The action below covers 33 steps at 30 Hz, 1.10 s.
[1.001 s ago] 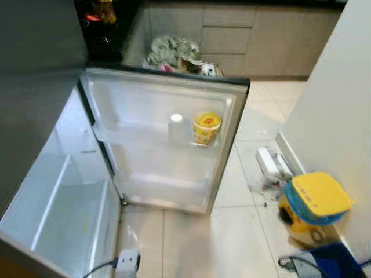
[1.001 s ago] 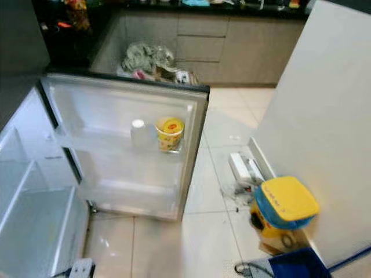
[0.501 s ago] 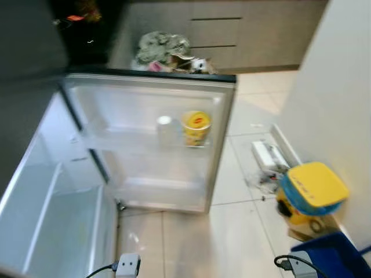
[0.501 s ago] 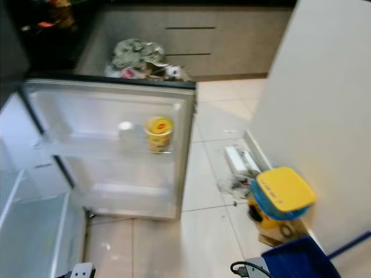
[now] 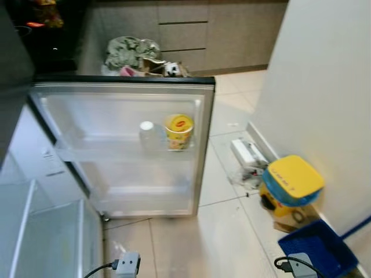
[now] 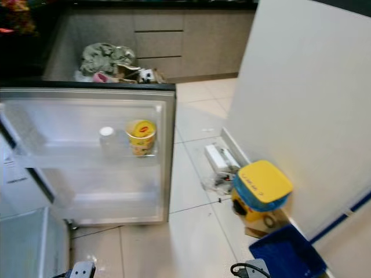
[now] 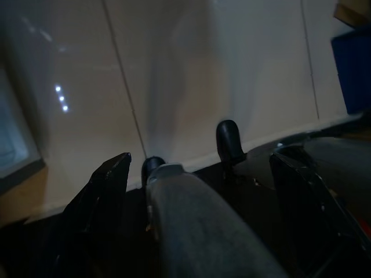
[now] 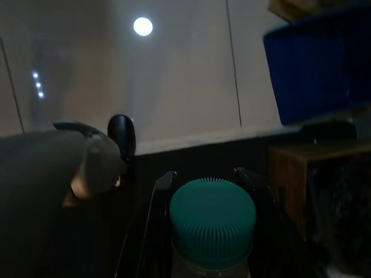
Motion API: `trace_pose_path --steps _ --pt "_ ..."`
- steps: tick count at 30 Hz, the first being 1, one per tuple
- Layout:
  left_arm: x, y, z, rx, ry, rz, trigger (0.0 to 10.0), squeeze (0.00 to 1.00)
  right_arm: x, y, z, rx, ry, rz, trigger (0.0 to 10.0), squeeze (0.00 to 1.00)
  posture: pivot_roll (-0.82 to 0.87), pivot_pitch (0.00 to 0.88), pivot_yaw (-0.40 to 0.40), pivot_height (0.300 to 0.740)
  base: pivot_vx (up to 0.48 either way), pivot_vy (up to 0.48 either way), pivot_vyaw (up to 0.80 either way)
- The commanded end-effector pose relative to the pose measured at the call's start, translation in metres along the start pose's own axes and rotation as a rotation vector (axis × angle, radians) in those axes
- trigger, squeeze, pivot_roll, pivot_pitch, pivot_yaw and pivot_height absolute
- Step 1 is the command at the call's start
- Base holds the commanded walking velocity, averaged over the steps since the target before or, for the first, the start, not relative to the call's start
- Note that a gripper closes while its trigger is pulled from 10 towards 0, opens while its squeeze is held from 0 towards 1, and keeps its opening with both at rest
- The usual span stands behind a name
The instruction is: Restocking fridge
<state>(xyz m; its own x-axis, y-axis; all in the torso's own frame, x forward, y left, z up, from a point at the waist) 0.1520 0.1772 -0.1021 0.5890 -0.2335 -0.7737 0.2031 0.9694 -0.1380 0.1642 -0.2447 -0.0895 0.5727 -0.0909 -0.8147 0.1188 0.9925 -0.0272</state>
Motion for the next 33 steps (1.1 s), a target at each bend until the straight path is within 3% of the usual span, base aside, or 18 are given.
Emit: trace_pose_path --steps 1,20,25,29,33 --pt "-0.001 -0.003 -0.005 -0.006 0.01 -0.025 10.0 0.0 -0.001 -0.001 -0.003 0.0 0.007 -0.005 10.0 0.0 -0.05 0.077 -0.03 0.74 0.285 0.0 0.0" --pt "-0.001 -0.006 -0.006 -0.001 0.01 -0.04 10.0 0.0 -0.001 0.002 -0.004 -0.01 0.006 0.01 10.0 0.0 -0.05 0.081 -0.031 0.74 0.335 0.0 0.0" --pt "0.0 -0.011 -0.005 0.015 0.005 -0.083 10.0 0.0 -0.001 0.003 -0.004 -0.013 0.005 0.015 10.0 0.0 -0.05 0.082 -0.033 0.74 0.0 -0.17 0.0" --pt "0.0 -0.009 -0.006 -0.023 0.007 -0.057 10.0 0.0 0.0 0.003 -0.001 -0.01 -0.013 0.019 10.0 0.0 -0.05 0.083 -0.033 0.74 0.0 -0.225 0.0" --pt "0.0 -0.008 -0.006 -0.003 0.006 -0.051 10.0 0.0 0.0 0.003 0.008 -0.024 -0.052 0.039 10.0 0.0 -0.05 0.084 -0.032 0.74 0.0 0.0 0.0"
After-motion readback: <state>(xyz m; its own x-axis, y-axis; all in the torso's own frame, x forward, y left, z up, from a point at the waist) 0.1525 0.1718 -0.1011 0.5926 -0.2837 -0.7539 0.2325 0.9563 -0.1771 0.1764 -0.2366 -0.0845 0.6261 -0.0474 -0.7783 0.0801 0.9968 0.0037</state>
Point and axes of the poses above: a point about 5 cm out from each wrist's last joint towards the gripper, its own x axis pointing out of the wrist towards the gripper, its own z axis along the axis of the wrist's last joint, y = z × x, the point moved 1 cm from there along x, pointing out of the wrist towards the gripper, and after that the axes turned 13 degrees about x, right-handed, at the moved point
